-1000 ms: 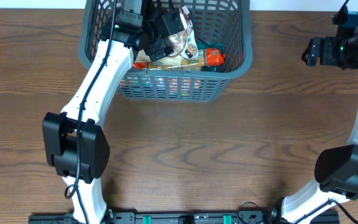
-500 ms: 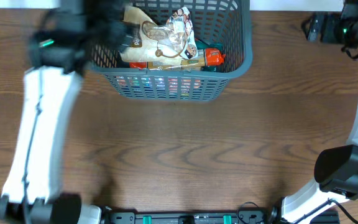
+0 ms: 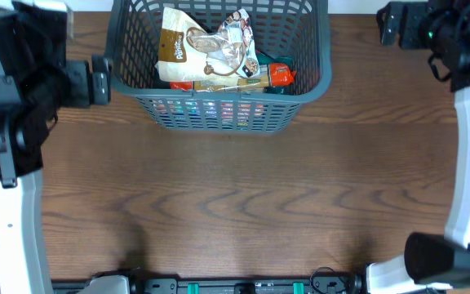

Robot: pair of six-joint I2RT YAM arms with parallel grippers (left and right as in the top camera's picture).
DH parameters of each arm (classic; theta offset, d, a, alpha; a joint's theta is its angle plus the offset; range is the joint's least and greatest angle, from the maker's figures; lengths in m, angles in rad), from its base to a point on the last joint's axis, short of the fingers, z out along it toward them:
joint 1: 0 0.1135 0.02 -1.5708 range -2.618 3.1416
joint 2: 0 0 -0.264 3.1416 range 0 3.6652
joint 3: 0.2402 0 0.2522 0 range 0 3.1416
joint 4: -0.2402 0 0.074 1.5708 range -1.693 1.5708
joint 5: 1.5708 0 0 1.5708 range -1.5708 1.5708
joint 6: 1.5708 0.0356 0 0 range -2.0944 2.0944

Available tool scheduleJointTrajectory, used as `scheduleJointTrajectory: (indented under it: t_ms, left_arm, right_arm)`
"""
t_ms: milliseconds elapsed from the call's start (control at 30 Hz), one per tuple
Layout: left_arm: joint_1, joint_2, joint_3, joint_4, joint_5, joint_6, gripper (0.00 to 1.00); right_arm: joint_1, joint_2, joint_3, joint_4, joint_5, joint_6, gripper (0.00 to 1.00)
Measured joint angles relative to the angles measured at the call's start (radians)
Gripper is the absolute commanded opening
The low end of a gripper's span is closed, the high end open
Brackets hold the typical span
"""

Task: Pack container

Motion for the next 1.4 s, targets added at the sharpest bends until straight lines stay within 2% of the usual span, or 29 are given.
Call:
scheduleJointTrajectory:
  t_ms: [200,367,600,767,867,1000,1400]
  left_arm:
    - [0.000,-0.139,-0.190,0.035,0.002,0.000,0.99]
    - [-0.003,-0.350,-0.417,0.141,0.029,0.004,0.99]
    - [-0.079,-0.678,-0.761,0.313,0.049,0.058,0.99]
    - [-0.118,-0.811,-0.974,0.409,0.049,0.094,0.99]
    - [-0.130,-0.854,-1.078,0.453,0.049,0.113,0.99]
    - [-0.132,-0.865,-1.118,0.460,0.049,0.121,0.99]
    - [-0.132,-0.869,-1.118,0.465,0.049,0.132,0.99]
  right_arm:
    - [0.000,-0.087,0.000,-0.140,0.021,0.030,0.99]
    - [0.000,-0.198,-0.082,-0.195,0.028,0.038,0.99]
    - [0.027,-0.507,-0.463,-0.069,0.031,0.046,0.99]
    - [0.034,-0.798,-0.780,0.029,0.032,0.047,0.99]
    - [0.034,-0.914,-0.916,0.066,0.031,0.050,0.99]
    - [0.034,-0.980,-1.035,0.073,0.031,0.053,0.99]
    - [0.034,-0.981,-1.088,-0.087,0.031,0.053,0.99]
